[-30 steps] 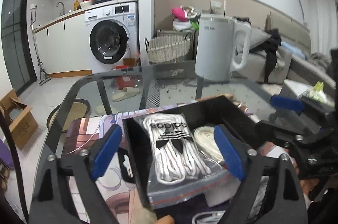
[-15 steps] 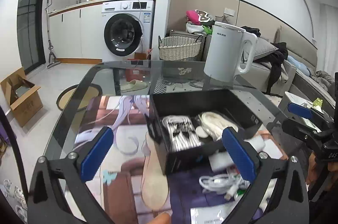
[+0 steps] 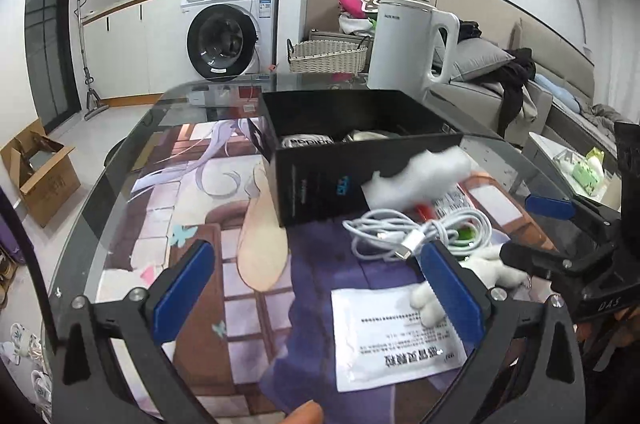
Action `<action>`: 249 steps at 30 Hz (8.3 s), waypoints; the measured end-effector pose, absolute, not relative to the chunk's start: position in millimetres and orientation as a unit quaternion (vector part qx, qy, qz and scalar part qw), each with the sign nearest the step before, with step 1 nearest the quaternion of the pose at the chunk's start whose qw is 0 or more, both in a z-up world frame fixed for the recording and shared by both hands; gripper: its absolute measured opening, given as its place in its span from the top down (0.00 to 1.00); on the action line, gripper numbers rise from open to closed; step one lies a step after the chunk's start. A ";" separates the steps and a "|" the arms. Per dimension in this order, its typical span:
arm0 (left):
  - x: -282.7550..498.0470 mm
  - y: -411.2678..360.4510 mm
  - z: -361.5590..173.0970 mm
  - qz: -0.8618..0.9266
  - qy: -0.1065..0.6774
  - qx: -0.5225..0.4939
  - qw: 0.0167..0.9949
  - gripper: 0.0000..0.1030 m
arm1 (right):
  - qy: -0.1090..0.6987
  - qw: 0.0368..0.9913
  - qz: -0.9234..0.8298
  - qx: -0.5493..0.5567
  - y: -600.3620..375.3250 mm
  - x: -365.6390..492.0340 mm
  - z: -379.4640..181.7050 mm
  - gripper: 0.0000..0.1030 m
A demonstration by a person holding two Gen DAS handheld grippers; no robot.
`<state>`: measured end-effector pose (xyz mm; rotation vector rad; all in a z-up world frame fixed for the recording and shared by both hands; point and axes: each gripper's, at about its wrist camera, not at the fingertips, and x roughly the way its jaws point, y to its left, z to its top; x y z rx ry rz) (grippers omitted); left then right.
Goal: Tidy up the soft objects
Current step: 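Withdraw both grippers and move the right gripper toward the white plush toy, then grasp the white plush toy with the right gripper and lift it, then grasp the white medicine sachet with the left gripper and lift it, then carry the sachet with the left gripper while the right carries the plush toy over the box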
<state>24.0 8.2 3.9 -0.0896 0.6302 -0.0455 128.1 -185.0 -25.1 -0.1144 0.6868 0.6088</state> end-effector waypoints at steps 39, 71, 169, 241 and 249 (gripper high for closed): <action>13.5 -28.1 -24.3 -0.110 0.382 0.003 0.918 0.00 | 0.363 0.877 0.288 -0.130 -183.4 126.9 -53.4 0.00; 21.3 -18.3 -30.7 -0.078 0.391 0.011 0.917 0.00 | 0.365 0.848 0.364 -0.122 -174.5 118.3 -53.3 0.01; 16.5 -28.5 -21.2 -0.136 0.364 0.050 0.920 0.57 | 0.270 0.848 0.451 -0.063 -190.8 94.3 -14.4 0.80; 10.5 8.4 19.1 -0.119 0.331 -0.022 0.936 0.56 | 0.246 0.872 0.421 -0.047 -188.3 96.5 9.6 0.80; 19.7 21.3 44.6 -0.099 0.309 -0.042 0.945 0.56 | 0.231 0.884 0.404 -0.048 -182.4 105.8 33.8 0.80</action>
